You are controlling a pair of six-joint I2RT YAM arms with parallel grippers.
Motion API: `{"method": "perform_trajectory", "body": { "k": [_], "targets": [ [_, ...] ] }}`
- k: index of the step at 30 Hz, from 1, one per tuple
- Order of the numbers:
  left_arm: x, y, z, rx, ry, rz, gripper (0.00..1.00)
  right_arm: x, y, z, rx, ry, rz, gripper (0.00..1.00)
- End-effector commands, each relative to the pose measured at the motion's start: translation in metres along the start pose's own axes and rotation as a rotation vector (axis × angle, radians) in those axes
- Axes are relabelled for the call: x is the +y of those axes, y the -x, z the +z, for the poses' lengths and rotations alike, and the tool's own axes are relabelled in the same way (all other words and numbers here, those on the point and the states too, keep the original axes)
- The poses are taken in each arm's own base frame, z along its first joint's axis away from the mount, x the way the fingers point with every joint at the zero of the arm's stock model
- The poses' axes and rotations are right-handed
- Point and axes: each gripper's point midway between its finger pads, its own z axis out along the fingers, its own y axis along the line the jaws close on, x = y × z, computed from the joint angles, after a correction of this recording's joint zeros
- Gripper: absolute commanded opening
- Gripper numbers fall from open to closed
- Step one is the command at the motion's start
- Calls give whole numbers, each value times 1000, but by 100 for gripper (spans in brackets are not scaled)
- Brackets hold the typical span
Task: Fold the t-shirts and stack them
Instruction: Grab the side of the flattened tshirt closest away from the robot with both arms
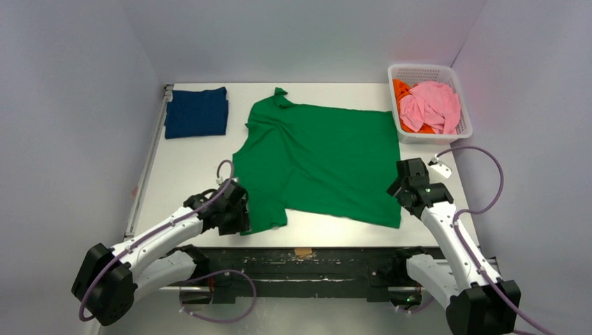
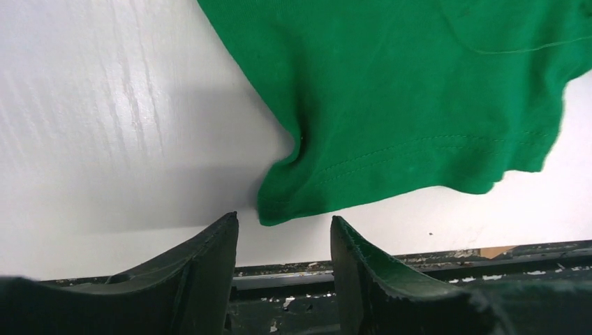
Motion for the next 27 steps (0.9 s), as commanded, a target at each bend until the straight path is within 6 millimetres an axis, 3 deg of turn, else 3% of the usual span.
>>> {"method": "perform_trajectory", "body": {
  "k": [1, 4, 7, 8, 13, 16, 21, 27],
  "targets": [
    [-13, -7, 12, 47, -30, 2, 45, 8, -1, 2, -16, 59, 36, 85],
    [-17, -6, 23, 52, -22, 0, 31, 8, -2, 1, -14, 68, 48, 85],
    [-15, -2, 30, 43, 11, -8, 3, 9, -6, 0, -10, 89, 70, 85],
    [-15, -1, 30, 38, 14, -10, 0, 8, -7, -1, -9, 93, 82, 85],
    [-13, -6, 18, 33, -16, -20, 0, 1, -29, -1, 60, 91, 142, 84],
    [1, -24, 7, 79, -1, -26, 0, 3, -47, 0, 133, 100, 162, 83],
    [1, -49, -2, 147, -71, -50, 0, -9, -69, 4, 225, 37, 101, 80],
    [4, -55, -11, 150, -85, -64, 0, -12, -87, 11, 272, 20, 108, 76]
  ]
}}
